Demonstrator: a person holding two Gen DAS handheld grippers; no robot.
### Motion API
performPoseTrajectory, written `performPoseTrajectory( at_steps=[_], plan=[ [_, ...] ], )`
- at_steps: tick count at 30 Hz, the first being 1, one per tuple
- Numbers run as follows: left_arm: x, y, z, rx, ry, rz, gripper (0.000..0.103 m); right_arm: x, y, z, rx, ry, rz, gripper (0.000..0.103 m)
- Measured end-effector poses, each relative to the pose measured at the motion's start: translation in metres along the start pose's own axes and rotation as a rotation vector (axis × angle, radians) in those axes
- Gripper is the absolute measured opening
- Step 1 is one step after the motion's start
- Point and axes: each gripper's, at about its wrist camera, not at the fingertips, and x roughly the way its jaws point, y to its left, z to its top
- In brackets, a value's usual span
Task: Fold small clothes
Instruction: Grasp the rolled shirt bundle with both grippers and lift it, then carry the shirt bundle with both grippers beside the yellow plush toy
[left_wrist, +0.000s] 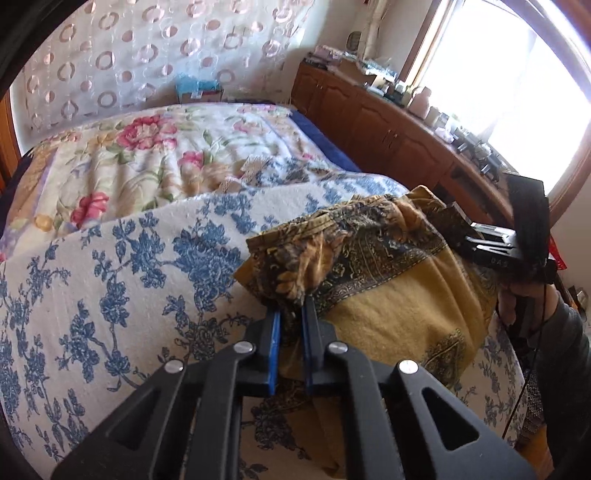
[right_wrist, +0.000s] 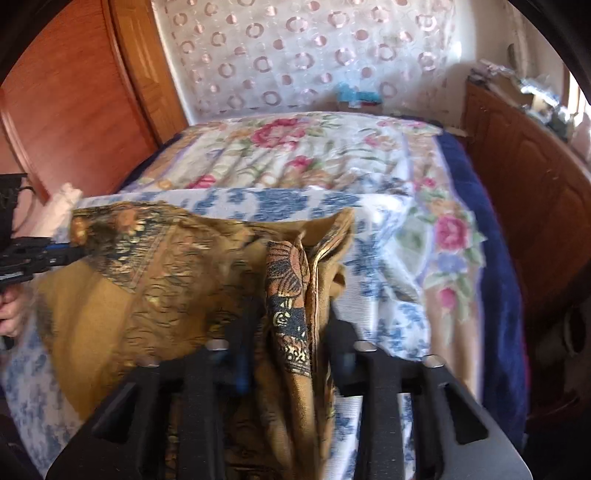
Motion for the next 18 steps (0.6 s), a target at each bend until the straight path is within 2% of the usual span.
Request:
performPoseTrajectory(
  at_steps=[4,9,13,18],
  plan=[
    [-0.02,-0.006,-0.002,0.006,-0.061,-0.018,0.005,-0.01,0.01,-0.003,-0.027,-0.04,-0.031,0.012],
    [-0.062,-0.024,-0.008,0.017,-0.144,-0.03,0.005,-0.052,0.041,-0.002,-0.078,-0.185,-0.076,0.011],
    [-0.108,-0.038,-0.017,0.028,-0.224,-0.011,0.005,-0.087,0.081,0.005,-0.148,-0.267,-0.066,0.01],
    [-0.172,-0.027,-0.031,0.014,-0.308,0.03,0.005,-0.115,0.143,0.019,-0.247,-0.341,-0.028,0.01]
  ],
)
